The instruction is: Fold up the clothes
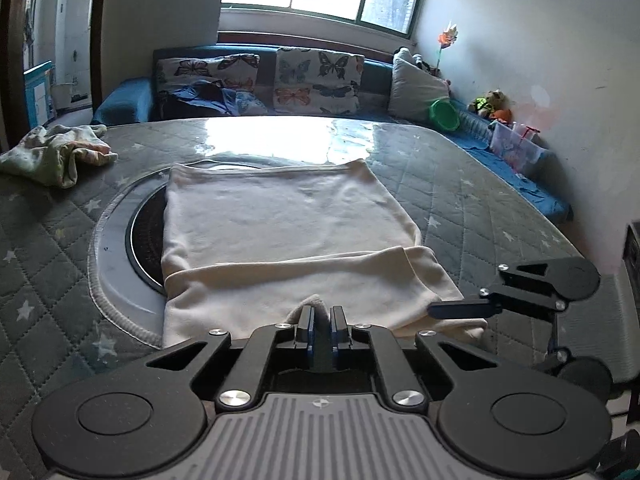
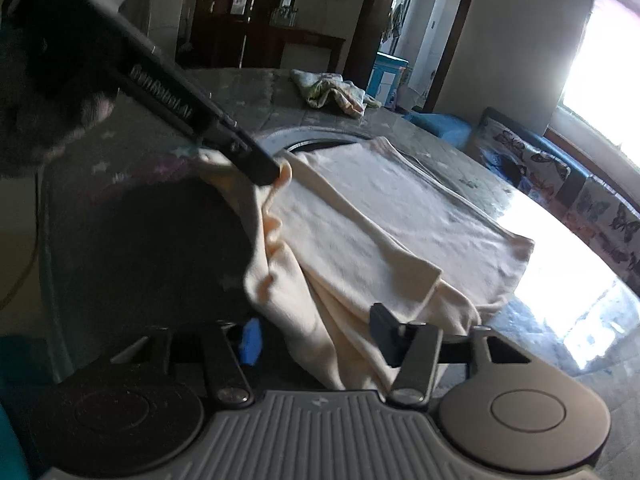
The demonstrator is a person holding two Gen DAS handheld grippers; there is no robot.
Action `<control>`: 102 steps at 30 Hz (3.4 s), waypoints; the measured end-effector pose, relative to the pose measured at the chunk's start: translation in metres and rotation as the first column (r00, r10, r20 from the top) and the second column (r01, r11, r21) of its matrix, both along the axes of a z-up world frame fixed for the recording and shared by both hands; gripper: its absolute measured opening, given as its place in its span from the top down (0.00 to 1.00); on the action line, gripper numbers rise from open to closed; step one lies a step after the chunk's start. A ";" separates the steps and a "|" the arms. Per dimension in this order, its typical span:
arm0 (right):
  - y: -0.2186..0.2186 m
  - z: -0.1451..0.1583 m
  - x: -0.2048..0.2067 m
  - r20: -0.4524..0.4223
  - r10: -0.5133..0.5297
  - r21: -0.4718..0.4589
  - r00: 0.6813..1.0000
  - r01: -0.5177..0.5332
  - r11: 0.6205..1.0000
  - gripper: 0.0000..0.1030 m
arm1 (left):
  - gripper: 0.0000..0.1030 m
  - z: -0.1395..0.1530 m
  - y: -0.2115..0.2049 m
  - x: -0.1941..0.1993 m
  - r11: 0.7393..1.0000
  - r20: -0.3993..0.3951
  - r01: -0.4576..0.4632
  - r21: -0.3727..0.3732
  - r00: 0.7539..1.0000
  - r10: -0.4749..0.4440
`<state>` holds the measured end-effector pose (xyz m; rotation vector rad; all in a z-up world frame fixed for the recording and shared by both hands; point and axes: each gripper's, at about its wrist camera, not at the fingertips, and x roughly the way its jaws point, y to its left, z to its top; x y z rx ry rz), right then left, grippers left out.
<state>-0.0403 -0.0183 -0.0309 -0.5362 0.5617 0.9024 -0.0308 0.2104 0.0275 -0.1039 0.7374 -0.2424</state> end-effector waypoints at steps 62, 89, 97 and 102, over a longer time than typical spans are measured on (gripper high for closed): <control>-0.075 0.084 -0.059 -0.214 0.026 0.279 0.976 0.035 0.960 0.91 | 0.95 0.014 -0.030 -0.146 0.916 0.148 0.255 0.309 0.939 -0.311; -0.040 0.073 0.104 -0.238 -0.175 0.262 0.955 0.237 0.935 0.91 | 0.94 -0.010 -0.018 0.047 0.946 0.149 0.103 0.306 0.977 -0.154; -0.023 0.009 0.147 -0.326 -0.303 0.205 0.895 0.380 0.902 0.86 | 0.87 -0.051 -0.011 0.086 0.962 0.072 0.027 0.272 0.996 -0.048; -0.035 0.003 0.145 -0.327 -0.332 0.219 0.885 0.413 0.884 0.81 | 0.75 -0.049 -0.002 0.086 0.965 0.089 -0.012 0.261 0.996 -0.012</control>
